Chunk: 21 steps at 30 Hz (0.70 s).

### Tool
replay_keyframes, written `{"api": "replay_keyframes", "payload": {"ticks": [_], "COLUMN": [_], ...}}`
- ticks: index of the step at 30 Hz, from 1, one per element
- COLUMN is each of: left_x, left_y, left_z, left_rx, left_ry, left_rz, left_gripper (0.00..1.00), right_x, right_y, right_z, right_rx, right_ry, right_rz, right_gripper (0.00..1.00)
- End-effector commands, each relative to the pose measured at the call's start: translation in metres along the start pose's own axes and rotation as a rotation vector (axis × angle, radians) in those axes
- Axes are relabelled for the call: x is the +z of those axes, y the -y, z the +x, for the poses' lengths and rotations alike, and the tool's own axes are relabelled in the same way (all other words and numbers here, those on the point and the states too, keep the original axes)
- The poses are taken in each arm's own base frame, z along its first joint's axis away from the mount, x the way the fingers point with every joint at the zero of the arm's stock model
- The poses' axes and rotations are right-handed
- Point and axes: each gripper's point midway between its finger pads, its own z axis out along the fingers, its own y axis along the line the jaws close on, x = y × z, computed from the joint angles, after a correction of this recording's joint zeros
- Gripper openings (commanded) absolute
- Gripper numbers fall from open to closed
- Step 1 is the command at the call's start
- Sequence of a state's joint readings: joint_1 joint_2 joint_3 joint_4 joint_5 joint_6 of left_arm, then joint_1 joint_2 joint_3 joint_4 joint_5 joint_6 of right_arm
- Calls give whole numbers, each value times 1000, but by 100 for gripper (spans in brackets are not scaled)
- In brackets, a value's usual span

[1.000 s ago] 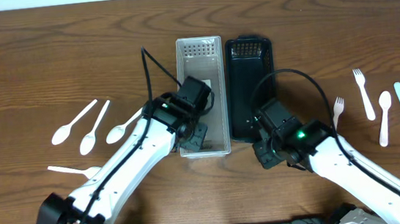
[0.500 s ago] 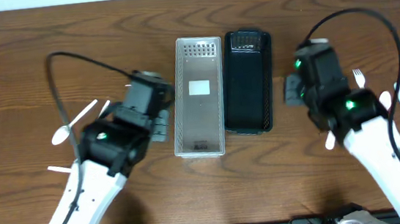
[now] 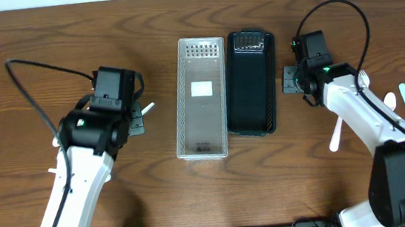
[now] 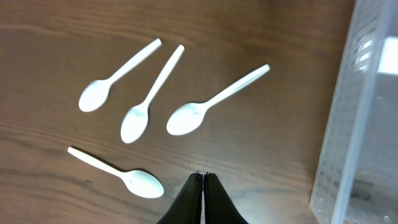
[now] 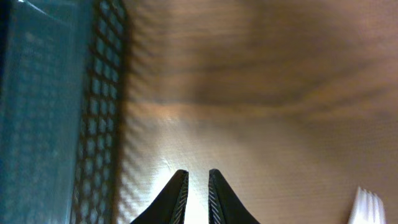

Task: Pack container
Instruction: 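Lift both grippers out of the baskets and move outward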

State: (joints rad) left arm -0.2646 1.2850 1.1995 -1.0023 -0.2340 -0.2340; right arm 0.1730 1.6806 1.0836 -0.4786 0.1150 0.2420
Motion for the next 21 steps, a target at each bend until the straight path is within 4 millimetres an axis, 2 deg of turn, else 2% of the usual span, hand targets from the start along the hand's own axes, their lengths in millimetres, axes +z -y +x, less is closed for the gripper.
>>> {"api": "replay_keyframes", "payload": {"ticks": [1,6,16,18,21], "left_x": [15,30,39,39,39], "left_y": [5,10,13,13,13], "left_z": [9,15,16,16,16], "left_rx": [2,17,24,24,24], "left_ry": [-73,-132,-156,-156,-156], "left_rz": [1,1,-7,-7,-7], "left_gripper": [6,6,6,6,6], "right_x": [11,19,8,9,15], "right_y": [-23,-45,-76,-74,-57], "right_z": [6,14,9,9,9], "right_rx": [-63,-64,-168,-165,-102], "right_ry": [-33,-73,-36,-35,-48], "right_rz": [-130,-254,-448,-430,-330], "right_gripper": [15,14,13,16,20]}}
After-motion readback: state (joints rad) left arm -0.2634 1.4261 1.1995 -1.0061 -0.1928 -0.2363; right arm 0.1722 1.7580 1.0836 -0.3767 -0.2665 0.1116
